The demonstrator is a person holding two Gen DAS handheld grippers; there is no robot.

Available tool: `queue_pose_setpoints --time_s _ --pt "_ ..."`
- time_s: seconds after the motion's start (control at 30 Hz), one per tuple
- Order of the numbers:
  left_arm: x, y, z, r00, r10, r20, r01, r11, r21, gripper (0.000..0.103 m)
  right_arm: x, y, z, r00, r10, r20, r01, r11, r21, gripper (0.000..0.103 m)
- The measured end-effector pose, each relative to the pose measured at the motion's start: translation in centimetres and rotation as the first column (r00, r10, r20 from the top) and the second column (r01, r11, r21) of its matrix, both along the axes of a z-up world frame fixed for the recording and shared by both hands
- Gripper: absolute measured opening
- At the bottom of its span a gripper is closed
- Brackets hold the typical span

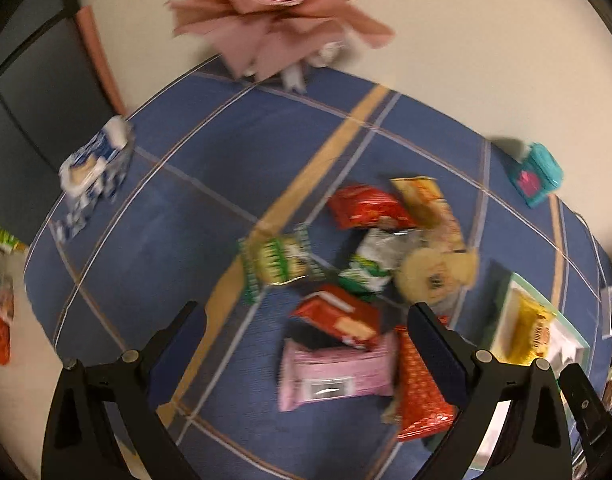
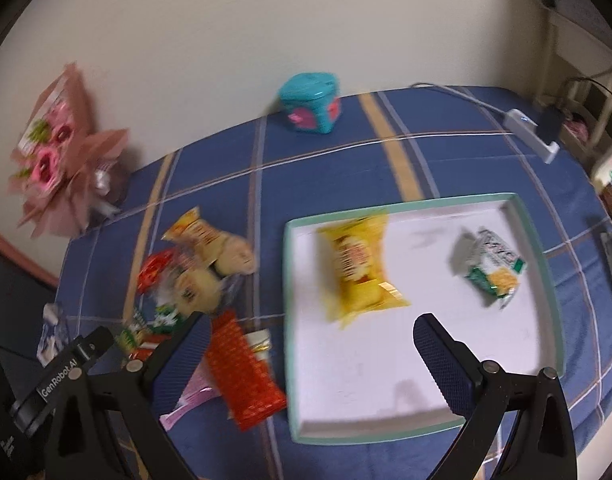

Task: Organize snacks
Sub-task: 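Move both tools back from the tray to the snack pile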

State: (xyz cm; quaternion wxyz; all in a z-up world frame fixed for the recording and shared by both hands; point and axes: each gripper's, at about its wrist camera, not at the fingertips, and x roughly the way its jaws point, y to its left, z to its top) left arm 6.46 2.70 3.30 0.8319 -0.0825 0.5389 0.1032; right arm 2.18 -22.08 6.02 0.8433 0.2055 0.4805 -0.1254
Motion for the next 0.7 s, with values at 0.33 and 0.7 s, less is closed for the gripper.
queue_pose_setpoints --time_s 0.33,0.7 --pt "-0.6 4.2 -1.0 0.998 0.064 -0.022 -0.065 0.997 -0.047 0.1 1.6 5.7 -1.7 0.987 0.157 -0.034 -0.157 0.988 0.002 0.102" --pt "0.6 2.5 -5.1 0.992 0.0 -0.129 -0.011 0.996 -0.084 0.1 2.8 7.4 -6.7 0.959 0.223 -0.177 -0.224 0.974 0.019 0.1"
